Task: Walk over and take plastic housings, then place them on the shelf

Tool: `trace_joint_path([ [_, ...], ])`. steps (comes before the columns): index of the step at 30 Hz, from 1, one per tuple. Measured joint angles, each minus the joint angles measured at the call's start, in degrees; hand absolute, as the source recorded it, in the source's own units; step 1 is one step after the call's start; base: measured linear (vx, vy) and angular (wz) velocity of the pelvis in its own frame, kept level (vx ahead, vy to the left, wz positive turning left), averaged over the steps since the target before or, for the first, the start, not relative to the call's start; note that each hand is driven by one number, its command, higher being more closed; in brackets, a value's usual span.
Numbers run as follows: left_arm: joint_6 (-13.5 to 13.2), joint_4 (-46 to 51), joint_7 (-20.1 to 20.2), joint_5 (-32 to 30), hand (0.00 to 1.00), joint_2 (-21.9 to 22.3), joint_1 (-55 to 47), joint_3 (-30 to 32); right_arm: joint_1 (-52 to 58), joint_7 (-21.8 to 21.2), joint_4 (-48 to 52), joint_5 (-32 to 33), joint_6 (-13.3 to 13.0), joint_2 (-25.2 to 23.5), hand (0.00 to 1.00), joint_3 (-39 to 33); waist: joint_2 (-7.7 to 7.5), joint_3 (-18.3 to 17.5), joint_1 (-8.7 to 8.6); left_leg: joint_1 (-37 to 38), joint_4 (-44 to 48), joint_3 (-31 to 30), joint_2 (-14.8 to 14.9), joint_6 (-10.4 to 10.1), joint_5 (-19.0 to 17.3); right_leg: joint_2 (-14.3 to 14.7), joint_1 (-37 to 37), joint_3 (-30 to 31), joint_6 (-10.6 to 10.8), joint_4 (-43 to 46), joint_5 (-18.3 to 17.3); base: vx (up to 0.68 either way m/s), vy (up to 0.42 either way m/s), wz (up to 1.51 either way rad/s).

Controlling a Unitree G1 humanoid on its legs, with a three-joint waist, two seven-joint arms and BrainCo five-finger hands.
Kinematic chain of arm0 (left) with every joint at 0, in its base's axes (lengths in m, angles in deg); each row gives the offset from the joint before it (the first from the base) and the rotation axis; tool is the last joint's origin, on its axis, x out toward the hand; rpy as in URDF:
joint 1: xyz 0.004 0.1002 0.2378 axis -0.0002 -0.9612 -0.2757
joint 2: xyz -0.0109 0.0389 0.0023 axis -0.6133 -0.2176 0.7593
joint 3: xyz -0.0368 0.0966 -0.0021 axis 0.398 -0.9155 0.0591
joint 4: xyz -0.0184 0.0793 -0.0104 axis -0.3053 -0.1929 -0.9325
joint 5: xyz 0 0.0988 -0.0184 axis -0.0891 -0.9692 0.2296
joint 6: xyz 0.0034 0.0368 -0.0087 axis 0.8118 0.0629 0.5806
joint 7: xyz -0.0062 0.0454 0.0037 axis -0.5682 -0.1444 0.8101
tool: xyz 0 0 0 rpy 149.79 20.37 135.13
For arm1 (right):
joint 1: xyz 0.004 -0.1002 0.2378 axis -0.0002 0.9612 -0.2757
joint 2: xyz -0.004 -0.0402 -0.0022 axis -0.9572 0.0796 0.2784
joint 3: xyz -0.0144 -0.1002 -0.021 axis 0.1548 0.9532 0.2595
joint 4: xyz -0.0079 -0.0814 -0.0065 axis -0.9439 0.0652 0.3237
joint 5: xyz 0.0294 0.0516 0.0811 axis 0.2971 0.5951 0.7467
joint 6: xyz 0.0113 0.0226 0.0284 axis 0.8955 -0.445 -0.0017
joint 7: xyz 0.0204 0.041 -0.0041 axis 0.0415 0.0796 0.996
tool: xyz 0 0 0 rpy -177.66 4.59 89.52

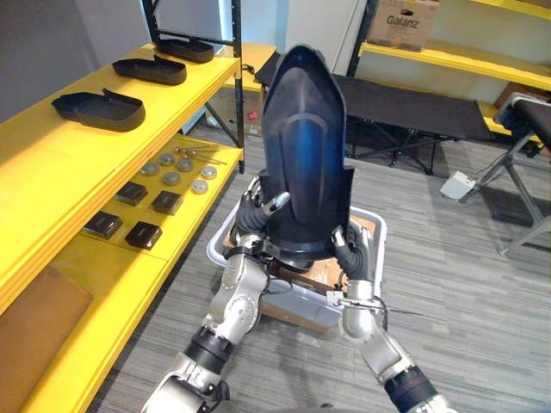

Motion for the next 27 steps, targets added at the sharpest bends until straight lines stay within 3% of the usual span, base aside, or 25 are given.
trace_joint_path([
  [5,5.28,-0.34,1.22,-4.72,1.0,-0.63,0.07,0.21,2.92,0.31,0.01,0.0,-0.16,0.2,1.0,0.8,-0.6,-0.41,-0.04,-0.01,0.01,0.09,0.02,0.0,0.0,0.07,-0.11,0.51,-0.06,-0.28,0.29,0.0,0.002,-0.02],
  [18,5.57,-2.94,4.57,-9.55,1.0,-5.1,1.42,-2.9,2.96,-0.22,0.03,0.54,-0.14,2.15,1.0,2.25,-0.4,-0.47,-0.19,-0.05,0.05,0.48,-0.05,0.01,-0.03,0.11,-0.27,1.07,0.01,-1.0,0.83,0.0,0.001,-0.01],
  [24,5.43,-3.02,5.5,-8.96,1.0,-5.86,0.0,-3.16,2.47,-2.77,0.32,2.8,-0.16,3.63,1.0,3.77,2.12,-1.6,-0.23,-0.14,0.05,1.52,-0.09,0.08,-0.18,0.04,-1.21,2.43,0.0,-0.92,1.05,-0.01,0.009,-0.1],
  [25,5.13,-3.02,5.52,-8.65,1.0,-5.91,-0.56,-3.33,2.47,-2.83,0.32,2.91,-0.16,3.79,0.0,4.15,2.64,-1.83,-0.47,-0.13,0.06,1.54,-0.03,0.08,-0.18,0.1,-1.24,2.47,0.0,-0.92,1.05,0.0,0.0,0.0],
  [27,3.54,-3.09,5.94,-7.09,1.0,-6.11,-1.48,-3.44,2.25,-3.05,0.4,3.36,-0.19,3.82,0.0,5.18,3.24,-1.99,-0.72,0.01,0.06,1.65,0.17,0.03,-0.22,0.28,-1.25,2.6,-0.03,-0.92,1.04,-0.02,-0.004,-0.04],
])
